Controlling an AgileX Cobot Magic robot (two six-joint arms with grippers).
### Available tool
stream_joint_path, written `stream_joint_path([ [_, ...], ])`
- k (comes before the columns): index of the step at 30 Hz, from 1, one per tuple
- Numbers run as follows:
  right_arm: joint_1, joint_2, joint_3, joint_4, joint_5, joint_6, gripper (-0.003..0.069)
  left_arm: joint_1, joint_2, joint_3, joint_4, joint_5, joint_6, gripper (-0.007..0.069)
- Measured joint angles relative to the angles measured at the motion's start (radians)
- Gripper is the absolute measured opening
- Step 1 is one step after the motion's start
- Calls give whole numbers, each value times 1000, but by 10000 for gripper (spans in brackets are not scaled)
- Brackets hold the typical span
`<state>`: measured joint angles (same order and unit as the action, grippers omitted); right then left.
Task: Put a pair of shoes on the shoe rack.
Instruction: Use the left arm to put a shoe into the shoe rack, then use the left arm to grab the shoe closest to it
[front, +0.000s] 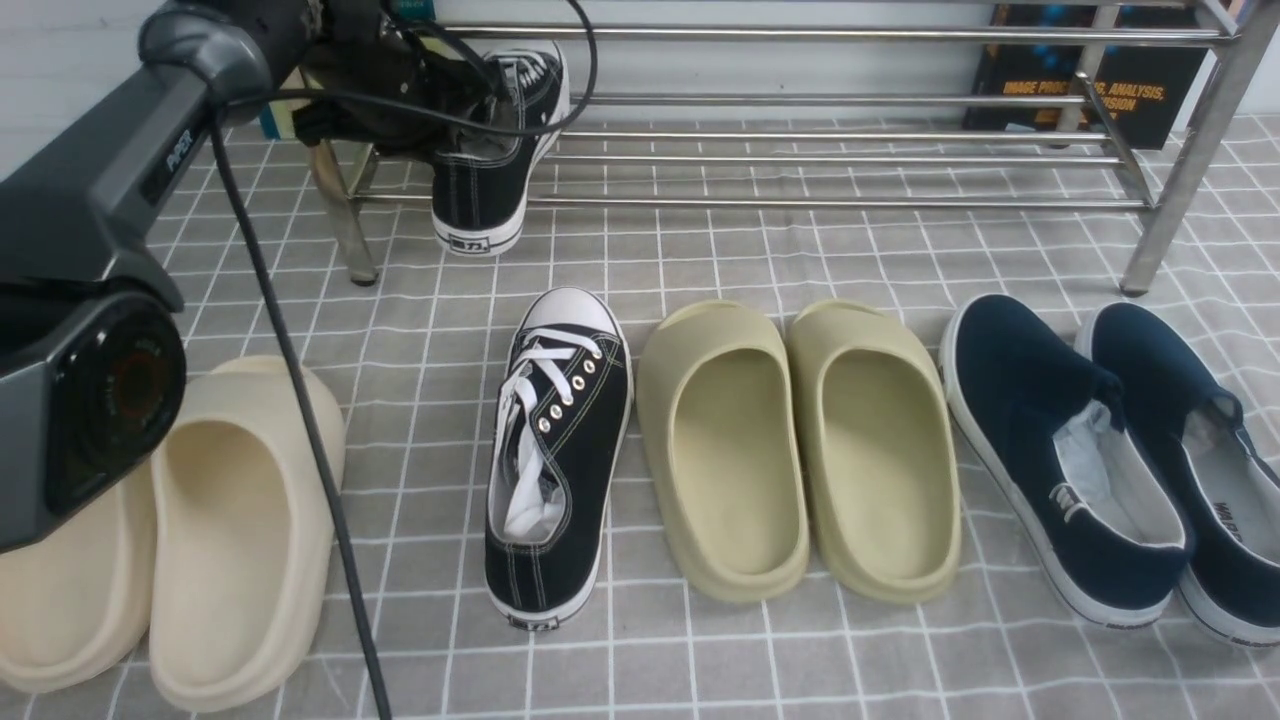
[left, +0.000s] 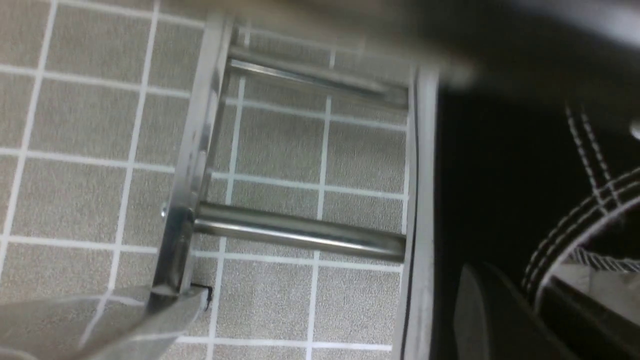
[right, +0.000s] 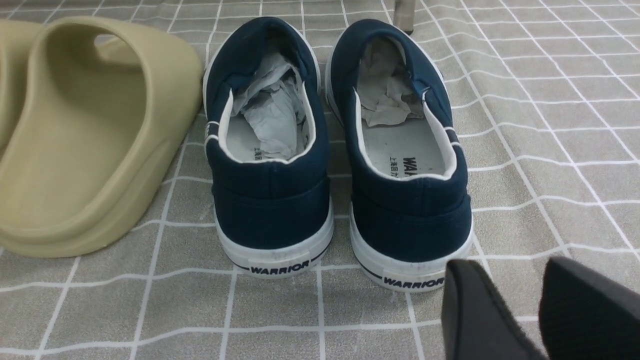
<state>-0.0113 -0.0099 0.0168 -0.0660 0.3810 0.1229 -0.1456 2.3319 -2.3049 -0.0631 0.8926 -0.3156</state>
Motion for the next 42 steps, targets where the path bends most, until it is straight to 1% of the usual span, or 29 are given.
stream_joint_path([
  [1,0,0,0,0,0,0,239,1,0,0,0,0,-3,54],
  [2,0,0,0,0,0,0,239,1,0,0,0,0,-6,85],
  [4,0,0,0,0,0,0,239,1,0,-1,0,-1,-9,113],
  [7,0,0,0,0,0,0,239,1,-5,-3,-1,14,-10,206],
  [9,0,0,0,0,0,0,239,1,-10,-7,-1,40,-9,237],
  [10,0,0,0,0,0,0,239,0,-25,-9,-1,91,0,265],
  [11,0,0,0,0,0,0,239,0,-30,-9,-1,106,3,269],
  [13,0,0,0,0,0,0,239,0,-76,-11,8,208,32,277],
  [15,0,0,0,0,0,0,239,1,-107,-11,17,260,50,266],
  [16,0,0,0,0,0,0,239,2,-140,-11,24,306,71,245],
  [18,0,0,0,0,0,0,239,4,-188,-13,31,346,99,197],
  [20,0,0,0,0,0,0,239,4,-236,-15,31,355,114,151],
  [21,0,0,0,0,0,0,239,4,-241,-15,31,357,116,146],
  [22,0,0,0,0,0,0,239,4,-287,-14,29,359,120,95],
  [23,0,0,0,0,0,0,239,4,-287,-12,29,359,120,90],
  [24,0,0,0,0,0,0,239,4,-338,3,23,359,122,46],
  [25,0,0,0,0,0,0,239,4,-344,3,22,359,123,41],
  [26,0,0,0,0,0,0,239,2,-390,32,15,359,123,5],
  [27,0,0,0,0,0,0,239,-2,-426,59,11,359,123,-13],
  [30,0,0,0,0,0,0,239,-35,-556,189,20,359,123,-13],
  [32,0,0,0,0,0,0,239,-84,-627,309,39,359,123,-13],
  [33,0,0,0,0,0,0,239,-90,-635,322,41,359,123,-13],
  [34,0,0,0,0,0,0,239,-150,-694,446,63,359,123,-13],
  [38,0,0,0,0,0,0,239,-261,-752,711,82,359,123,-13],
  [41,0,0,0,0,0,0,239,-288,-750,876,76,341,123,-13],
  [42,0,0,0,0,0,0,239,-288,-750,876,75,337,123,-13],
])
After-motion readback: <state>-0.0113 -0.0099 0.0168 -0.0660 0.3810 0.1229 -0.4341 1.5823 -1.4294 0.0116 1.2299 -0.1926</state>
